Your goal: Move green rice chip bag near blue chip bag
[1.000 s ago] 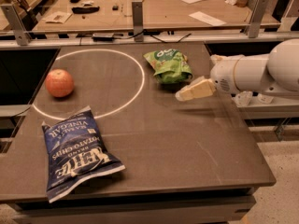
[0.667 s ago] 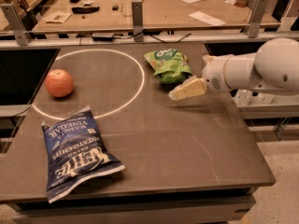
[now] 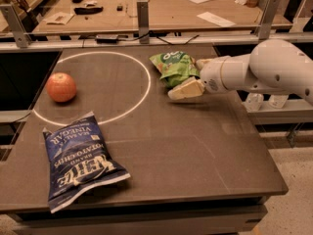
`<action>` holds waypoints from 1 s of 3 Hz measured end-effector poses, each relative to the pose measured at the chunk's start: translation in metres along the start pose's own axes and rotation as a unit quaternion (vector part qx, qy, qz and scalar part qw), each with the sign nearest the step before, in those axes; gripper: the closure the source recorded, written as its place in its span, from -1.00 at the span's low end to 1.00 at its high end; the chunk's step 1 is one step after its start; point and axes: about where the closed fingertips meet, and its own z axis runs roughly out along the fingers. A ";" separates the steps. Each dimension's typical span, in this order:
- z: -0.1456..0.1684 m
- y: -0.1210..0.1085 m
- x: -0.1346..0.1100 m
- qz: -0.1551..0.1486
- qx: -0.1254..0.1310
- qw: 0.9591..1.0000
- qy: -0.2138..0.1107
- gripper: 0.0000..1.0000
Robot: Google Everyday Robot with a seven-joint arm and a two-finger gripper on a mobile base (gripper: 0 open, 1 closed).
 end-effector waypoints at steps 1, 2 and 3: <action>0.014 0.007 -0.006 -0.002 -0.012 1.000 0.001 -0.19; 0.020 0.013 -0.009 -0.007 -0.020 1.000 0.001 0.25; 0.016 0.017 -0.014 -0.001 -0.052 0.998 -0.021 0.74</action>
Offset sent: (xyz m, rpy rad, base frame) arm 0.0048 0.0309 -0.0059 -0.0055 0.0135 0.0586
